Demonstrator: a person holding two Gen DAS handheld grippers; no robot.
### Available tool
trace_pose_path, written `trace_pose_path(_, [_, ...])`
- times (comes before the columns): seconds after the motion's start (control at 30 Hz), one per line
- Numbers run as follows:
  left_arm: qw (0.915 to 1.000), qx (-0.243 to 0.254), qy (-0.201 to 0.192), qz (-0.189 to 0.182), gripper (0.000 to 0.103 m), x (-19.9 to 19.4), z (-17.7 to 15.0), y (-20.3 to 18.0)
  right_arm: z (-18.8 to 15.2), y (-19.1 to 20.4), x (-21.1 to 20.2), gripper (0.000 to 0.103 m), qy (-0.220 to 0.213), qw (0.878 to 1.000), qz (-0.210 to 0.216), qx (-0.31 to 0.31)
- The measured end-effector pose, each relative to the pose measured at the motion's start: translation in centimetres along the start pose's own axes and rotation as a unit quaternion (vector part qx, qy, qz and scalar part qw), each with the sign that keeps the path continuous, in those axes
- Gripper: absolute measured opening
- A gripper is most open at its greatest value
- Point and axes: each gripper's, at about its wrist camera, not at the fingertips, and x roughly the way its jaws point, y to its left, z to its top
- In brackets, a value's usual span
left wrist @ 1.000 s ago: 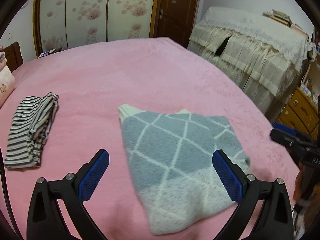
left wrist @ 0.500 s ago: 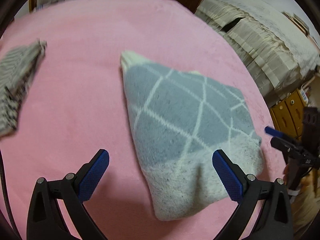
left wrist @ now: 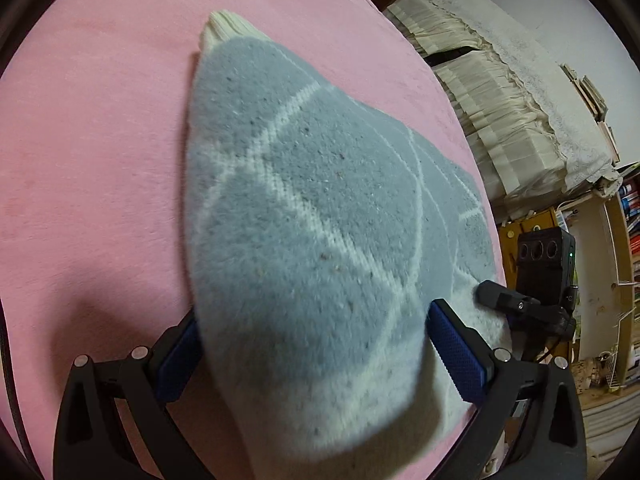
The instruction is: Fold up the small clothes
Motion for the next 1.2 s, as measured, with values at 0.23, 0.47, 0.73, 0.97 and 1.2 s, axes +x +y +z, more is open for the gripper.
trace_pose_path(0.23, [0.9995,-0.007,-0.005,-0.029,0.103,1.9,-0.2,0.9,0.7,0.4,2.4,0.103,0.025,0.999,-0.019,-0.008])
trace_pose_path(0.47, [0.9991,-0.004,-0.003,-0.043,0.103,2.7,0.3,1.0,0.2,0.7,2.2,0.103,0.002,1.0,-0.019,-0.014])
trace_pose_path(0.73, [0.9996,0.021,-0.011,-0.017,0.1,2.4,0.0,-0.1,-0.9,1.8,1.7,0.081,-0.018,0.998,-0.035,-0.047])
trace_pose_path(0.97, [0.995,0.034,-0.058,0.074,0.08,0.7,-1.9,-3.5,-2.9,4.5,0.4,0.06,-0.068,0.991,-0.09,-0.07])
trace_pose_path(1.2, [0.9888,0.04,-0.071,0.125,0.073,-3.2,-5.4,-7.0,-6.7,9.8,-2.0,0.052,-0.107,0.983,-0.116,-0.096])
